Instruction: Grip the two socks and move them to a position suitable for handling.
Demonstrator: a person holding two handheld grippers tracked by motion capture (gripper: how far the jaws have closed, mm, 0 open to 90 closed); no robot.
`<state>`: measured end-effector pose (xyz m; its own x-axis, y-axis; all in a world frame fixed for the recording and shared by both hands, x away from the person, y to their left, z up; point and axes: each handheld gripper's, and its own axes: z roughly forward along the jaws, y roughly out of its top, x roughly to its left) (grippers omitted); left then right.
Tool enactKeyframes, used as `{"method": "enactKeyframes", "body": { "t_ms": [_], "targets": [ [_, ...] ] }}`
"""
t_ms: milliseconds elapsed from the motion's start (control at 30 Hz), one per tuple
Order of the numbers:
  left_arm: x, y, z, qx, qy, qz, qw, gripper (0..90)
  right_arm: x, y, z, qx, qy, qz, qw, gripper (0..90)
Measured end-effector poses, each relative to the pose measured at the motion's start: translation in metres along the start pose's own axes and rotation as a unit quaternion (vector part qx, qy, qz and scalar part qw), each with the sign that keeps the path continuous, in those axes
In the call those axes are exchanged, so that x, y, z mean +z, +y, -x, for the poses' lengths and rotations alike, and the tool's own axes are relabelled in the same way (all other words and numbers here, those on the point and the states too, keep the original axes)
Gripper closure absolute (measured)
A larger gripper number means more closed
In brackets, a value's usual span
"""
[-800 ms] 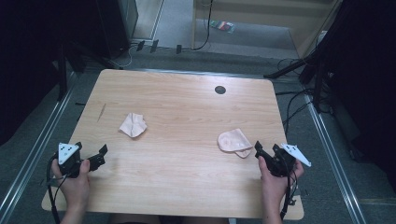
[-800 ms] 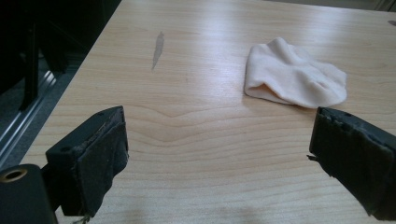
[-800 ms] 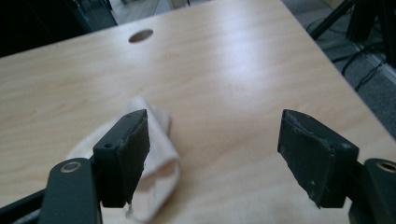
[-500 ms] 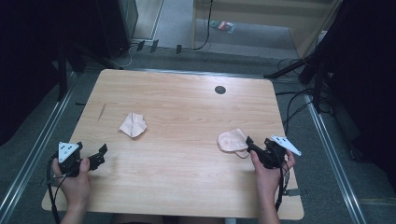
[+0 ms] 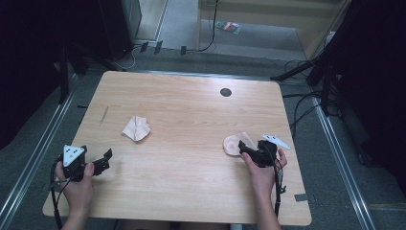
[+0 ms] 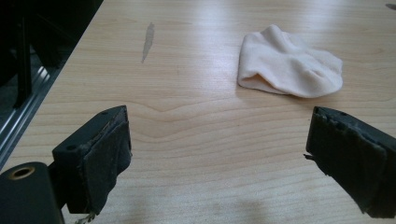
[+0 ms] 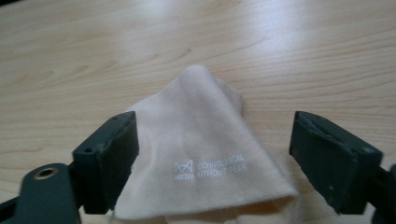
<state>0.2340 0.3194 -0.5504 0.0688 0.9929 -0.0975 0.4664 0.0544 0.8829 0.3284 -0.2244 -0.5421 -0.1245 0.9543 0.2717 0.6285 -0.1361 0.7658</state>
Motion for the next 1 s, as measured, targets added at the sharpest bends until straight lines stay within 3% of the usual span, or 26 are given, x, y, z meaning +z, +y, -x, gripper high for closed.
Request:
{"method": "enactKeyframes", "body": {
  "t_ms": [33,100,133,200,333,433,500,800,867,933,1000],
  "targets": [
    [0.0,0.0,0.0,0.002,0.001,-0.001,1.0,6.7,0.003,-0.003,-0.002,-0.004,0.001,-0.007,1.0,28.3],
    [0.0,0.0,0.0,0.002,0.001,-0.002,1.0,6.7,0.004,-0.005,-0.003,-0.005,0.002,-0.009,0.9999,30.6],
    [0.0,0.0,0.0,0.001,0.001,-0.003,1.0,6.7,0.004,-0.007,-0.007,-0.018,-0.008,-0.008,0.9998,41.0],
    [0.001,0.0,0.0,-0.001,0.0,-0.003,1.0,6.7,0.004,-0.008,-0.008,-0.024,-0.005,-0.008,0.9997,45.7],
    [0.001,0.001,-0.001,-0.001,-0.002,-0.009,1.0,6.7,0.005,-0.011,-0.011,-0.033,0.02,-0.013,0.9992,67.7],
    [0.002,0.001,0.0,-0.001,0.001,-0.008,1.0,9.0,0.002,-0.013,-0.013,-0.045,0.033,-0.001,0.9984,86.1],
    [0.002,0.001,0.0,0.0,0.004,-0.01,0.9999,13.3,-0.002,-0.013,-0.014,-0.045,0.046,0.011,0.9978,87.9],
    [0.002,0.001,0.0,-0.005,0.002,-0.014,0.9999,12.2,-0.029,-0.004,-0.036,-0.062,0.09,0.053,0.9926,88.3],
    [0.002,0.001,0.0,0.001,0.005,-0.018,0.9998,9.6,-0.042,-0.001,-0.047,-0.068,0.105,0.061,0.9903,88.3],
    [0.001,0.002,0.001,0.004,0.015,-0.019,0.9997,0.0,-0.049,0.0,-0.055,-0.071,0.116,0.065,0.9886,88.3],
    [0.0,0.003,0.002,0.007,0.014,-0.017,0.9997,0.0,-0.056,0.0,-0.064,-0.075,0.125,0.065,0.9871,88.3]
  ]
}}
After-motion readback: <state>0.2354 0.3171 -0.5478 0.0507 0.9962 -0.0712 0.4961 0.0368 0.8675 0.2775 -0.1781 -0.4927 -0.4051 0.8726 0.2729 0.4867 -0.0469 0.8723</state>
